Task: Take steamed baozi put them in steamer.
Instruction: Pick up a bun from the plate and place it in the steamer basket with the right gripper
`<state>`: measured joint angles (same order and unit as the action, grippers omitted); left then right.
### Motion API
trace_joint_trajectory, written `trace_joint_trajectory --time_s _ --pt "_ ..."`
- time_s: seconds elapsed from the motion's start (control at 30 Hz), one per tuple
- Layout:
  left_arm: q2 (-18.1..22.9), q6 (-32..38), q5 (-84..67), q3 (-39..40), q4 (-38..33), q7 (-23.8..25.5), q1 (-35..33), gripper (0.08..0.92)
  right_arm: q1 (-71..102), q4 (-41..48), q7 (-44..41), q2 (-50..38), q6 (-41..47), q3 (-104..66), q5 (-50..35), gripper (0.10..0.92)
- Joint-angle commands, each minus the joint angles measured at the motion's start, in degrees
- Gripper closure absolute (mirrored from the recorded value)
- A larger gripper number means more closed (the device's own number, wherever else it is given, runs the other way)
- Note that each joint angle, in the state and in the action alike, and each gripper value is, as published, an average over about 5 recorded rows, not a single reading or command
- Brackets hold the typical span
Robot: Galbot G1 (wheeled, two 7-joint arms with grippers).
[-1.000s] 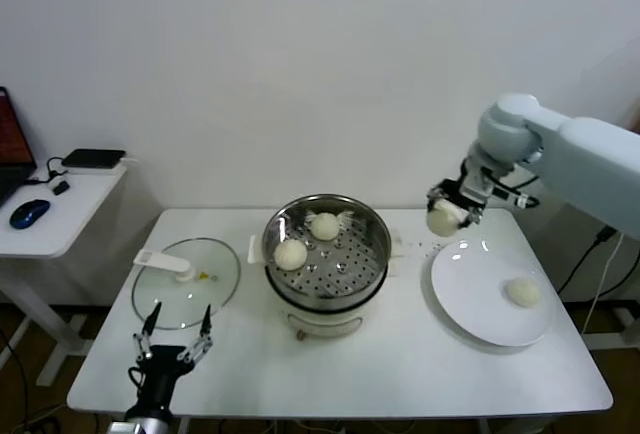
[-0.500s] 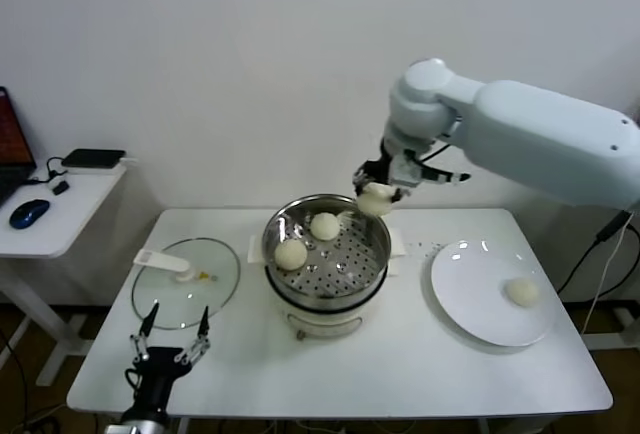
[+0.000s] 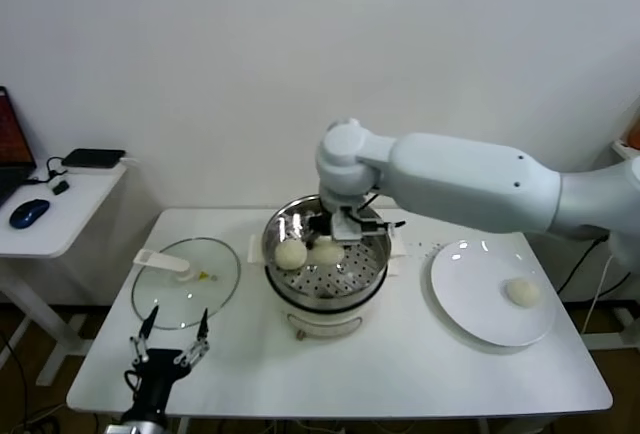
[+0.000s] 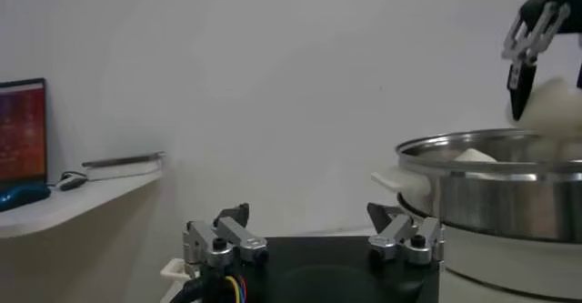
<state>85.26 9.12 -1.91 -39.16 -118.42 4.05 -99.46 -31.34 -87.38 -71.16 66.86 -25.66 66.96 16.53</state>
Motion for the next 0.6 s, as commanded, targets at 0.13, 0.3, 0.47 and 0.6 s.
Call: trace_joint_trajectory --time_s 0.13,0.3,0.47,0.6 --pt "0.0 -0.2 0.0 0.1 0.3 0.0 0.0 0.177 5.8 2.0 0.1 3.4 -0.4 0.2 2.6 0.338" --pt "0.0 -0.2 0.0 0.1 0.5 0.0 0.0 0.177 6.9 2.7 0.1 3.5 -0.6 0.1 3.1 0.338" --pt "0.0 -0.1 0.1 0.2 0.7 0.0 0.0 0.177 7.4 3.0 0.2 3.4 -0.8 -0.1 3.4 0.338" --pt "0.1 -0.2 0.1 0.2 0.8 0.0 0.1 0.177 7.9 3.2 0.4 3.4 -0.8 -0.1 3.4 0.338"
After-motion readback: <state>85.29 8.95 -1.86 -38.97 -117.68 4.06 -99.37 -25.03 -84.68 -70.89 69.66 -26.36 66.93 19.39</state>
